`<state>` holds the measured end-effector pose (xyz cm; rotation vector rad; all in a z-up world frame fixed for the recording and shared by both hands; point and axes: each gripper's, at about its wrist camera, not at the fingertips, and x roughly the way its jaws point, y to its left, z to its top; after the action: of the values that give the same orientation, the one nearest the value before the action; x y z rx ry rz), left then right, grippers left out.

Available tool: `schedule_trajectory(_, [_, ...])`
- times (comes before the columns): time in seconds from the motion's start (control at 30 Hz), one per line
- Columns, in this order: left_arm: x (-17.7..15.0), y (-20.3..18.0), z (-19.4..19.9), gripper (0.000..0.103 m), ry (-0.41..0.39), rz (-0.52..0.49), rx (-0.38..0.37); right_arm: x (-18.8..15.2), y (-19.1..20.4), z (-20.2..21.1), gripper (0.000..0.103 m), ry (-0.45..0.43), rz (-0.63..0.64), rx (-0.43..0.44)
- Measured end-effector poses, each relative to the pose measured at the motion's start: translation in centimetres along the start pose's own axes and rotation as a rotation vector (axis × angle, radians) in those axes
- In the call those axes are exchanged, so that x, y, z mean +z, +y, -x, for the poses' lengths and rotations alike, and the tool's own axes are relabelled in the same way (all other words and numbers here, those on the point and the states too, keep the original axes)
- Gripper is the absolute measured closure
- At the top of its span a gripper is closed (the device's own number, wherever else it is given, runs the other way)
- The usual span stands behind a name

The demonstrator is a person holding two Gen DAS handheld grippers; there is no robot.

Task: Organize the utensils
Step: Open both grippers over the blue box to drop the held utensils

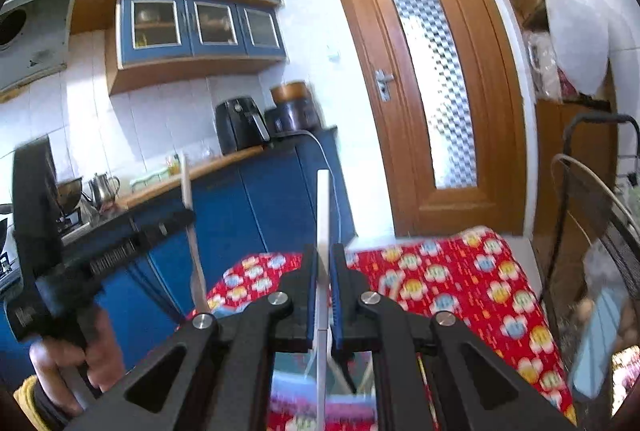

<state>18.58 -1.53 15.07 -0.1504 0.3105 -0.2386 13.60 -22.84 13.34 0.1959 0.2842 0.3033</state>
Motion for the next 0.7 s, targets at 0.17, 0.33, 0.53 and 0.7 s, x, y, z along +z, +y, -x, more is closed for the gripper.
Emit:
schedule_trajectory(0.17, [-1.0, 0.3, -1.5, 0.097, 0.003, -0.017, 0.009, -0.2, 0.2, -2.4, 0.095, -0.082, 0.053, -0.003])
schedule_trajectory(0.33, [-1.6, 0.2, -1.9, 0.097, -0.022, -0.04, 0.009, -1.0, -0.4, -4.8, 0.095, -0.08, 0.077, -0.026])
schedule_trajectory(0.53, [-2.3, -0.1, -2.2, 0.097, -0.032, -0.064, 0.012, -2.1, -1.5, -5.6, 0.095, -0.064, 0.057, -0.02])
schedule_trajectory(0.7, [-2.7, -0.1, -2.3, 0.097, -0.028, -0.063, 0.009, -2.8, -1.4, -5.9, 0.095, -0.048, 0.071, -0.01])
